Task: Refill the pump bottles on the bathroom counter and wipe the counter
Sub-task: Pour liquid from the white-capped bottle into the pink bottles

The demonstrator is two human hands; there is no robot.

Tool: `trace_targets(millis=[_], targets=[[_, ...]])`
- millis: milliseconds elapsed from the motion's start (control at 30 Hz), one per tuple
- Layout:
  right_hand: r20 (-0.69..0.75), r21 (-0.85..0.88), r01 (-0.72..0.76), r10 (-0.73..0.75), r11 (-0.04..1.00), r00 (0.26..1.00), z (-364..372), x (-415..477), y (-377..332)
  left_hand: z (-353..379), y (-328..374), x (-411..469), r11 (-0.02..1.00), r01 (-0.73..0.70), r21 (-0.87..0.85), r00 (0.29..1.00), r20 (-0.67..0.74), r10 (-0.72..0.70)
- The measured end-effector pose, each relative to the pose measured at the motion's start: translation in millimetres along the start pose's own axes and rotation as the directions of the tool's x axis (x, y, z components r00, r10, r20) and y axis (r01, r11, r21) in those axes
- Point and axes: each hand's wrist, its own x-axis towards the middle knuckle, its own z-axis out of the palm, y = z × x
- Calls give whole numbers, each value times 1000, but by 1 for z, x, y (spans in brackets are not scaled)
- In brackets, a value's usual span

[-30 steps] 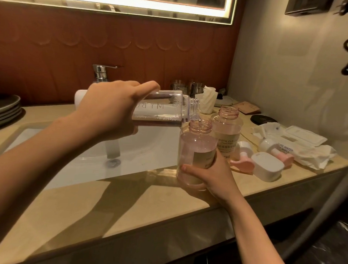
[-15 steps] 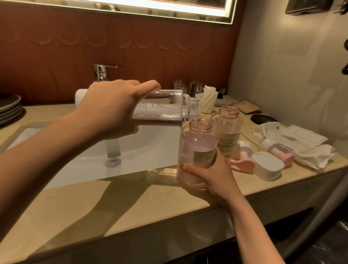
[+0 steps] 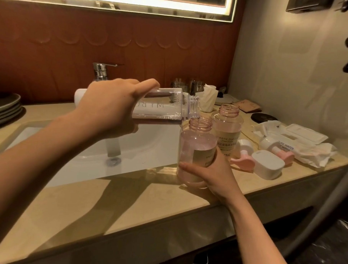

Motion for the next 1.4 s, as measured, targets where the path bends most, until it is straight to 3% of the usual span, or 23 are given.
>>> trace_targets(millis=[233, 1400], targets=[[-7, 149, -13, 15, 989, 1000, 2, 1, -1, 0, 1, -1, 1000, 0, -11, 1000, 2, 0], [-1, 168, -13, 13, 986, 1000, 1, 1, -2, 1, -3, 2, 1000, -1, 29, 1000, 14, 0]])
